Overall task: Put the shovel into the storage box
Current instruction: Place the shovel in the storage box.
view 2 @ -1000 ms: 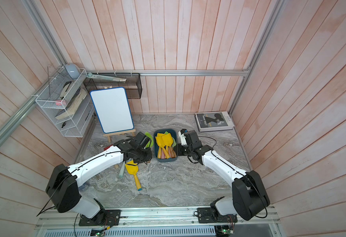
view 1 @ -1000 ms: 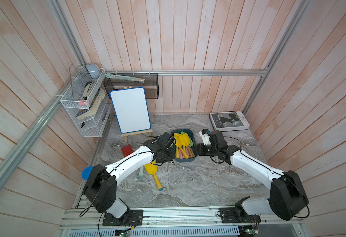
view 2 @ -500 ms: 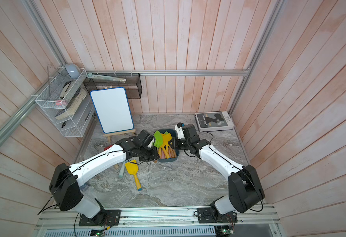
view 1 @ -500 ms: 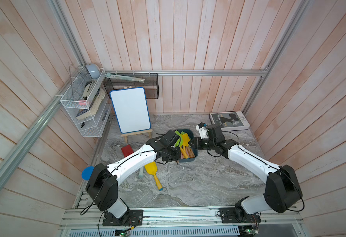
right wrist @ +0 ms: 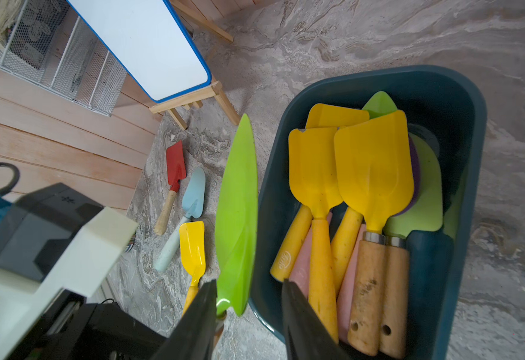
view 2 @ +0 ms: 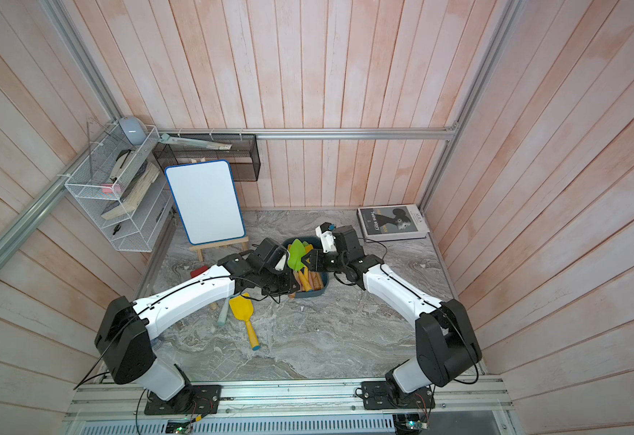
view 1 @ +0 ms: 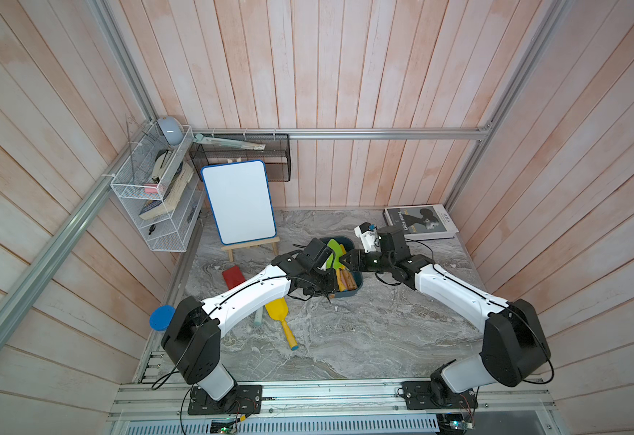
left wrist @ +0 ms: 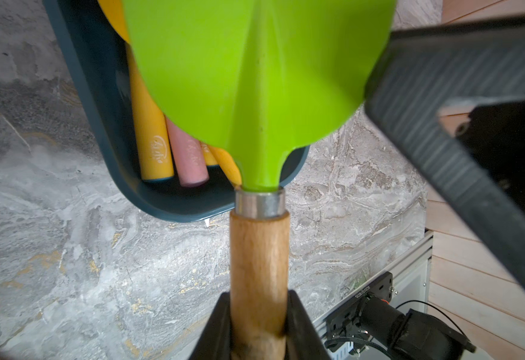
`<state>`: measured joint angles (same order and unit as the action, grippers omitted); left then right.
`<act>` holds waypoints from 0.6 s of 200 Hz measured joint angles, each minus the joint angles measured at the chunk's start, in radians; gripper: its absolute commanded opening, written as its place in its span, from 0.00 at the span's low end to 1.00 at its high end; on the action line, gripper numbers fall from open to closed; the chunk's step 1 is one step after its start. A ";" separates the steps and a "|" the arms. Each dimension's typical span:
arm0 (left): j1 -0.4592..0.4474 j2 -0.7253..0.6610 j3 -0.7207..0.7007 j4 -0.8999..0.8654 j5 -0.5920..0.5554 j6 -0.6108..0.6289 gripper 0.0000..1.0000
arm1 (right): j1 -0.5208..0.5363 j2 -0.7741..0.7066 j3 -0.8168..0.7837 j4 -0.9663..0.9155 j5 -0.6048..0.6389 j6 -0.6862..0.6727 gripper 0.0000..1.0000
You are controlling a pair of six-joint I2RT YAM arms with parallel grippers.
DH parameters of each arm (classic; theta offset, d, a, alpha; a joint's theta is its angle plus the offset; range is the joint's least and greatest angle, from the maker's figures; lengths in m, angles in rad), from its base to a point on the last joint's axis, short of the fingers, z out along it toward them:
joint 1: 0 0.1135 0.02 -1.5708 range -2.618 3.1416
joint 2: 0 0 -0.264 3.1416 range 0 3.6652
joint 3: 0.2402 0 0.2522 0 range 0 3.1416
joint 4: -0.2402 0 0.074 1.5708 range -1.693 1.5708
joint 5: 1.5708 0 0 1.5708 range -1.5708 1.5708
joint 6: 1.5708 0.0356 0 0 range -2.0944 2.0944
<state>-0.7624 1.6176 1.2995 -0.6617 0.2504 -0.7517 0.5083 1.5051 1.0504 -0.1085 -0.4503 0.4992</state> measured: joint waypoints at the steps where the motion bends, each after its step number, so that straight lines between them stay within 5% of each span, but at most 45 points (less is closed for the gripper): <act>1: 0.000 0.000 0.000 0.000 0.001 0.000 0.07 | 0.000 0.000 0.000 0.001 0.000 0.000 0.38; 86: 0.000 0.000 -0.007 0.053 0.033 0.000 0.07 | 0.000 0.023 0.000 0.023 -0.013 0.010 0.24; 120: 0.000 0.000 -0.010 0.056 0.034 0.000 0.07 | 0.000 0.023 0.000 0.027 -0.012 0.016 0.11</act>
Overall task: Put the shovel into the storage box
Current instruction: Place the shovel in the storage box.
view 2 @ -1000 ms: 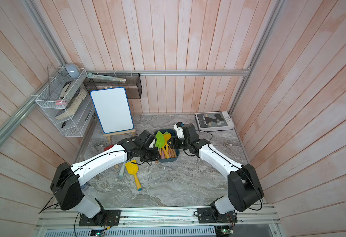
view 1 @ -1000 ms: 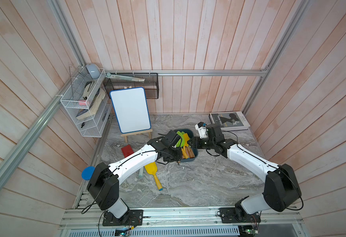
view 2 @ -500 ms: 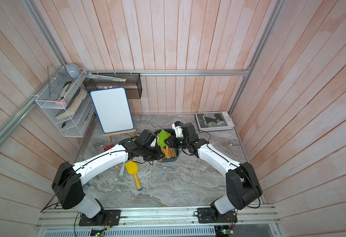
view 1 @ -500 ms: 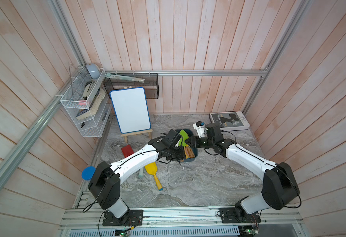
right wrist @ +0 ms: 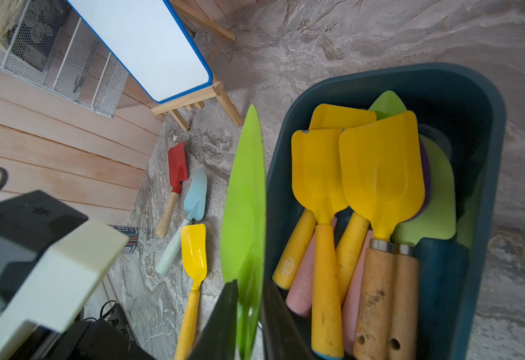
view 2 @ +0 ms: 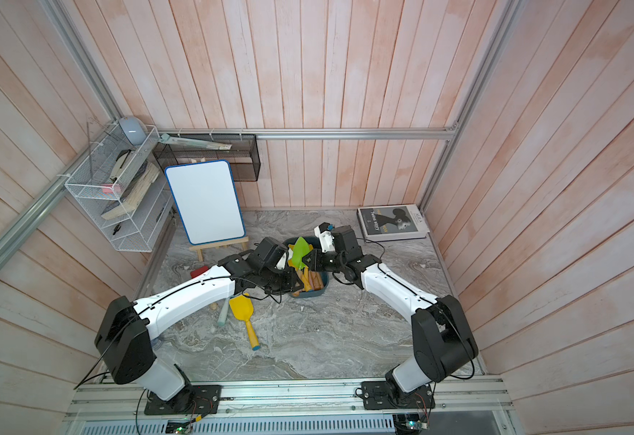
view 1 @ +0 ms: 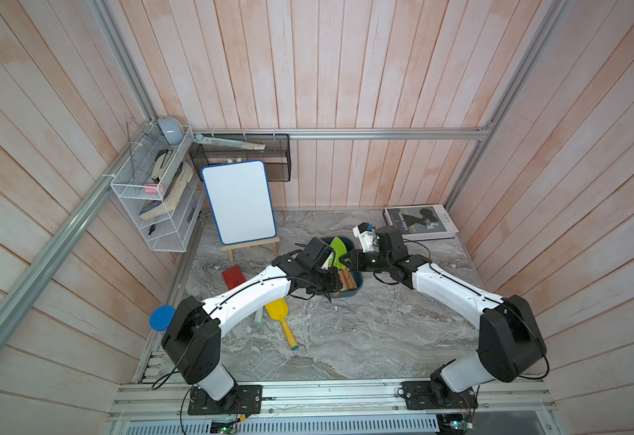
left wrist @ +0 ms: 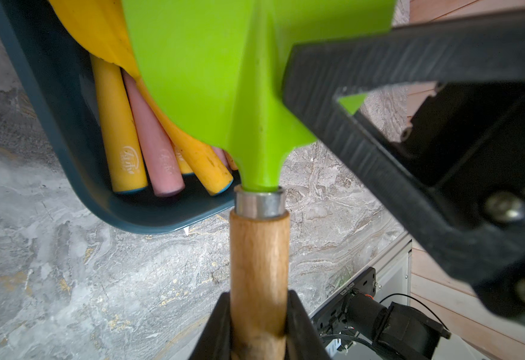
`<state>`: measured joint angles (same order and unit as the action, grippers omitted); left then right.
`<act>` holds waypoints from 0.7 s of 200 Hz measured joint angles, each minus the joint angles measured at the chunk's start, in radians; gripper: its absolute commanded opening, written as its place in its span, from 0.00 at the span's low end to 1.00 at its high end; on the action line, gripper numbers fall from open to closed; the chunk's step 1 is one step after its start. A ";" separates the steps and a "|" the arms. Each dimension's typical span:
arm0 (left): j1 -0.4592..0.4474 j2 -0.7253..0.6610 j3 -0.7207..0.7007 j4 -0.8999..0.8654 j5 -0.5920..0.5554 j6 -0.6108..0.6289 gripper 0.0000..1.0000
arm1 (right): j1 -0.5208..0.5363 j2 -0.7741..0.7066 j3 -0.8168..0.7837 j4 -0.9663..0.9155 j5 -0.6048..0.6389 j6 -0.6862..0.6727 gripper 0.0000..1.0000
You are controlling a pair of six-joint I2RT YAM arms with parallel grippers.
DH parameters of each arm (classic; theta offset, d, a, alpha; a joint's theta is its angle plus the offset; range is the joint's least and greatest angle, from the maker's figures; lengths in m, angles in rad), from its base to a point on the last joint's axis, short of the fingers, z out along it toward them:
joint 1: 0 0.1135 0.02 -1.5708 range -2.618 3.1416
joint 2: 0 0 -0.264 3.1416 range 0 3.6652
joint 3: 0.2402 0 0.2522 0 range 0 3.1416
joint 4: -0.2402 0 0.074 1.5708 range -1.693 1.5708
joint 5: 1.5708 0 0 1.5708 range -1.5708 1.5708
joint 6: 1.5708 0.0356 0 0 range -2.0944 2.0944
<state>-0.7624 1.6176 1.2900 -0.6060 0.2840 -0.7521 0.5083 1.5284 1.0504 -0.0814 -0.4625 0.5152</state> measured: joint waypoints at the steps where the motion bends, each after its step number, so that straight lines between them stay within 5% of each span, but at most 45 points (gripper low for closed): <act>1: 0.000 0.000 0.000 0.000 0.000 0.000 0.07 | 0.000 0.000 0.000 0.000 0.000 0.001 0.10; 26: -0.003 0.003 -0.008 0.019 -0.004 -0.008 0.09 | 0.005 0.000 0.015 0.006 -0.004 0.037 0.00; 60: -0.003 0.004 -0.013 0.032 0.001 -0.011 0.48 | 0.006 0.005 0.016 0.007 -0.003 0.034 0.00; 86: -0.003 0.002 -0.029 0.064 0.016 -0.005 0.67 | 0.002 0.016 0.016 0.003 0.000 0.014 0.00; 140: -0.003 -0.041 -0.051 0.084 0.016 0.008 0.73 | -0.056 0.035 0.040 -0.005 -0.024 -0.034 0.00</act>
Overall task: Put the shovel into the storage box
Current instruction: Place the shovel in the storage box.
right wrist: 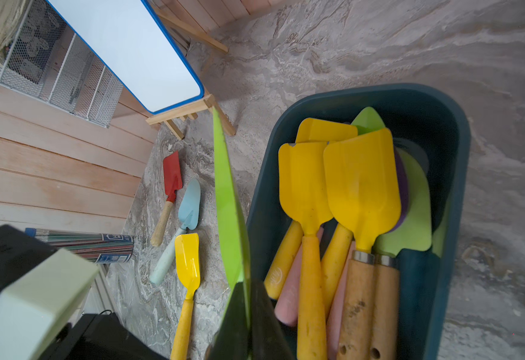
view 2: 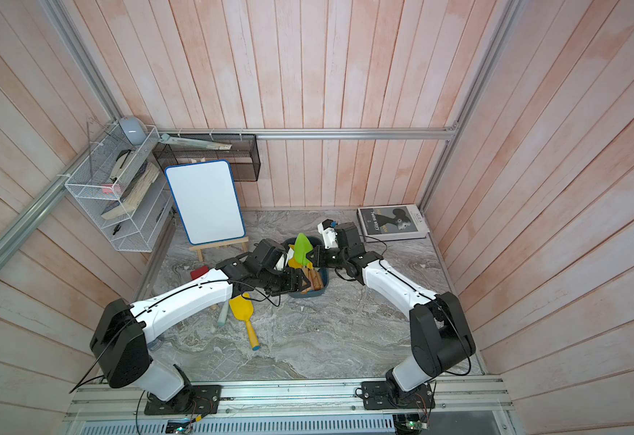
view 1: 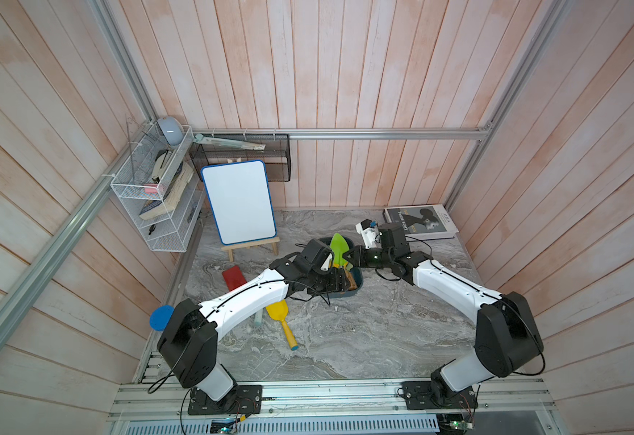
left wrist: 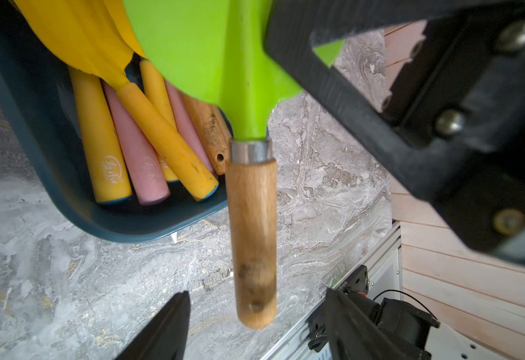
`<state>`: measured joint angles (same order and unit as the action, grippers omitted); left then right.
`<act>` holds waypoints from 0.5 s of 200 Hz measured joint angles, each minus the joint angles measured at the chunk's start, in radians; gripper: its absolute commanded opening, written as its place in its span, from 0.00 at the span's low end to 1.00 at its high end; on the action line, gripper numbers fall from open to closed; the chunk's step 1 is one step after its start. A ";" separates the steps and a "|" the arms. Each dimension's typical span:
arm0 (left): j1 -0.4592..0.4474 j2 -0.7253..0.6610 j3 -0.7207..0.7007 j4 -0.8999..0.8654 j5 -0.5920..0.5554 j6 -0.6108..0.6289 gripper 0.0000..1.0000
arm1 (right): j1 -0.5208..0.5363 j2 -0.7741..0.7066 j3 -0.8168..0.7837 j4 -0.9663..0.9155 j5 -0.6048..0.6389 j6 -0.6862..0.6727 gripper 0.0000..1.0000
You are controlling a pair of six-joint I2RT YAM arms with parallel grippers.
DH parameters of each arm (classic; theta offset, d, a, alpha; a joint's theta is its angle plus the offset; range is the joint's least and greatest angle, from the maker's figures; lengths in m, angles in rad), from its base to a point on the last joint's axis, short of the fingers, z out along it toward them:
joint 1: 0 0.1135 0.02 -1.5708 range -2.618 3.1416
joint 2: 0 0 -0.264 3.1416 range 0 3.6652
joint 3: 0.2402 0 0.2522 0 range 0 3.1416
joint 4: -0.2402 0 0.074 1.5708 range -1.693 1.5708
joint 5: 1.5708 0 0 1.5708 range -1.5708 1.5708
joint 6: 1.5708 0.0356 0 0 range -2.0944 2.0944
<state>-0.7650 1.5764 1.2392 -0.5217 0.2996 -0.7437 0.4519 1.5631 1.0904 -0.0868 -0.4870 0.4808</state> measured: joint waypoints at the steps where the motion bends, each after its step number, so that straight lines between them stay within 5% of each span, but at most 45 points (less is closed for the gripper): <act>1: 0.000 -0.002 0.000 0.000 -0.001 0.000 0.73 | -0.001 0.001 0.001 0.000 -0.001 -0.001 0.00; 100: 0.000 -0.098 -0.088 0.072 -0.053 0.018 0.73 | -0.066 0.178 0.187 -0.072 -0.044 -0.216 0.00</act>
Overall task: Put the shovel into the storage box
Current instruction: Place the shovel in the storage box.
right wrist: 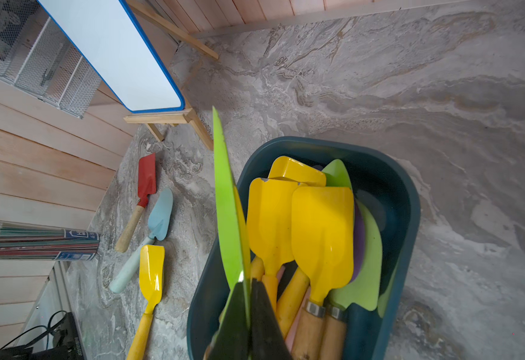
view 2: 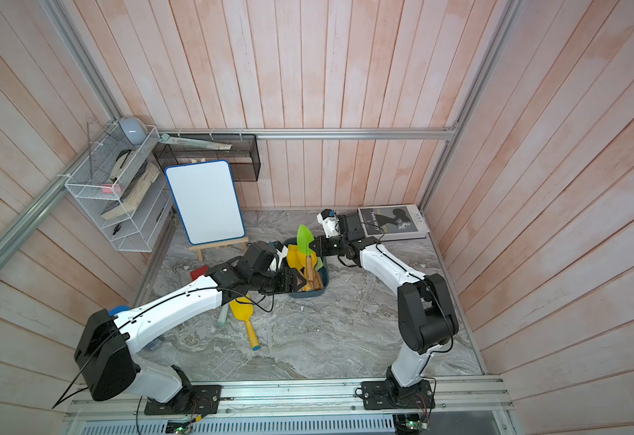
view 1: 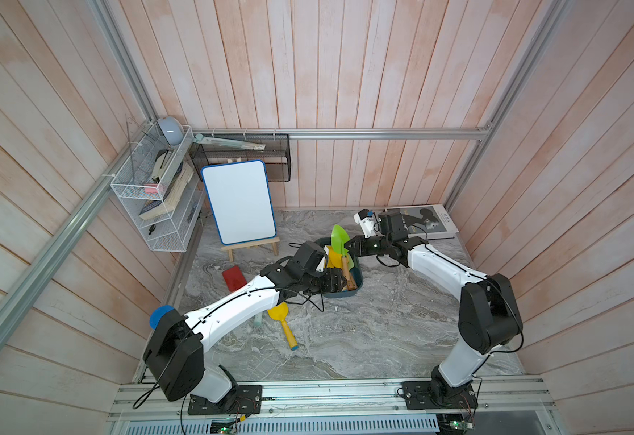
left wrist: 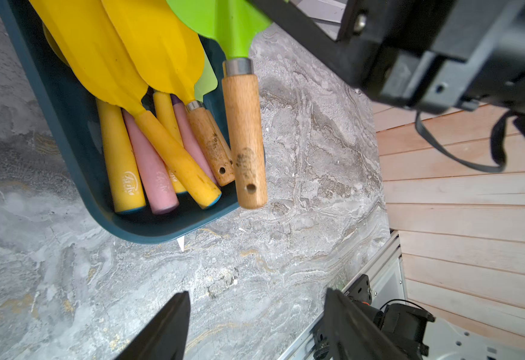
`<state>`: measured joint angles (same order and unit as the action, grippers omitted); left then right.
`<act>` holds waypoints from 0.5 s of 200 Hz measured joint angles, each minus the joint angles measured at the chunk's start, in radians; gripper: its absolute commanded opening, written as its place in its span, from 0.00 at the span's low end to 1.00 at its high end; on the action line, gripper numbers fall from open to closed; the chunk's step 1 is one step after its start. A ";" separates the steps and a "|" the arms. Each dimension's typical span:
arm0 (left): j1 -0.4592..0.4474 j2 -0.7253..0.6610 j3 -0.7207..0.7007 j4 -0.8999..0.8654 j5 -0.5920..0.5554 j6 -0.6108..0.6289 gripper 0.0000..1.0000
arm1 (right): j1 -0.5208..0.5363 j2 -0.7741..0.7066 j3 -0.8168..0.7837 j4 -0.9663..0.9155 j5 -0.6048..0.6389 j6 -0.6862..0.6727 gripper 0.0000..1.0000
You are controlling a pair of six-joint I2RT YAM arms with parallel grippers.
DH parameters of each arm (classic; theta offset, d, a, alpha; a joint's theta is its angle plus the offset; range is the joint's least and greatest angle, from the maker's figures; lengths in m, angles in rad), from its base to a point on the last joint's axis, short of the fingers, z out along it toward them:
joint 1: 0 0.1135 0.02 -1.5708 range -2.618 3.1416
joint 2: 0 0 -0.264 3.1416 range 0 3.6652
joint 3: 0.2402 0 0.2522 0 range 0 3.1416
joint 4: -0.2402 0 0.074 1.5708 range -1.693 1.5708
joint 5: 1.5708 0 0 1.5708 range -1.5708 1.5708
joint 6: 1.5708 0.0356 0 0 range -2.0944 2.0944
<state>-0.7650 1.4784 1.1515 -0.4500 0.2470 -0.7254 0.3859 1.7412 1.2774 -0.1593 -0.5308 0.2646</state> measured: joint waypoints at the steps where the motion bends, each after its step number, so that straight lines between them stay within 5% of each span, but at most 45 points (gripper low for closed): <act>1: 0.000 -0.002 -0.001 0.002 0.000 0.000 0.73 | 0.000 0.001 0.001 0.000 0.000 -0.001 0.00; 100: 0.000 -0.030 -0.024 0.025 -0.029 0.005 0.73 | -0.013 0.151 0.034 0.036 0.002 -0.059 0.00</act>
<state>-0.7650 1.4483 1.1271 -0.4252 0.2180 -0.7208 0.3725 1.8919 1.3109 -0.1234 -0.5293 0.2058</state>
